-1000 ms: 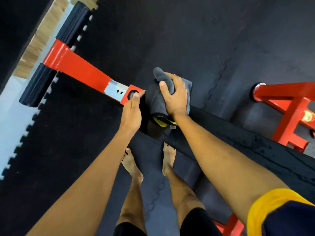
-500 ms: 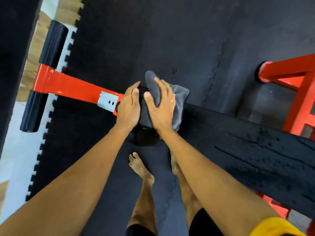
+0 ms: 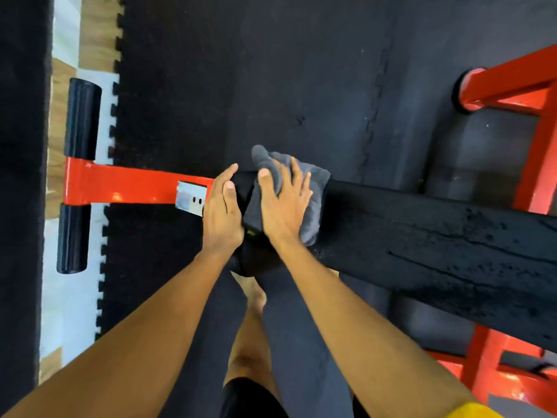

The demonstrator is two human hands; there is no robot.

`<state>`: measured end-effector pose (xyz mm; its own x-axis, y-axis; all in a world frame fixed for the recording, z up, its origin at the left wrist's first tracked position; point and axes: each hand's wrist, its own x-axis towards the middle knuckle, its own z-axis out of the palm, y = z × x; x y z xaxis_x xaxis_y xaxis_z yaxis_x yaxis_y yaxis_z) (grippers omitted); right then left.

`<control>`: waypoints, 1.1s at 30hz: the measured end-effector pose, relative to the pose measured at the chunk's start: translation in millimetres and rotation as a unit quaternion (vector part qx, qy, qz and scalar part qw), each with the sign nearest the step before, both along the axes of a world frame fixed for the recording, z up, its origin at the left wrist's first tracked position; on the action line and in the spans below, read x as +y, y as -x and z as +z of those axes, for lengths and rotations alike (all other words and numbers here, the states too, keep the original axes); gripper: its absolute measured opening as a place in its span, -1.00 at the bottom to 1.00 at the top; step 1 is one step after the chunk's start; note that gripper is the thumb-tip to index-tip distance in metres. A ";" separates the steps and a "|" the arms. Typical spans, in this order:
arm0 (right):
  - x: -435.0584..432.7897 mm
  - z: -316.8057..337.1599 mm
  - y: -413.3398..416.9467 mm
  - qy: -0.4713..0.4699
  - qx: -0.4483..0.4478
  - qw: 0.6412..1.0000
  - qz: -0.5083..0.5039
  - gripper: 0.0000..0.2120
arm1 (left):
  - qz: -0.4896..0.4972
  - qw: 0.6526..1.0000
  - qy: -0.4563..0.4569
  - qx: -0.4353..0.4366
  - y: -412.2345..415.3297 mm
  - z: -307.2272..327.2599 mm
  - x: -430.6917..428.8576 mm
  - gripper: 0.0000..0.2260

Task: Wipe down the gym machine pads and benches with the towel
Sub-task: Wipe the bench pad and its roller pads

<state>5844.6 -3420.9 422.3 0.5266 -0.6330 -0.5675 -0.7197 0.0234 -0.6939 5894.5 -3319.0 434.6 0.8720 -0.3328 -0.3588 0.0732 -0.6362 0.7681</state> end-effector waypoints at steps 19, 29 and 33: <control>-61.6 -15.6 -25.8 -0.005 0.014 0.993 0.117 -0.64 | -0.014 1.000 0.006 -0.007 1.5 -2.1 -2.0 -0.61; -48.7 -37.6 -12.7 -0.101 0.063 0.984 -0.133 -0.30 | -0.085 0.994 0.023 -0.067 -2.5 -11.6 1.9 -0.54; 2.0 13.7 3.7 -0.024 -0.018 0.991 -0.129 -0.41 | -0.160 0.976 0.000 -0.149 -5.0 -9.5 1.8 -0.55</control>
<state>5840.9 -3418.9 436.0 0.3718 -0.7223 -0.5832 -0.6602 0.2359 -0.7131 5899.5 -3317.3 425.1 0.7886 -0.6059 -0.1052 -0.3561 -0.5894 0.7251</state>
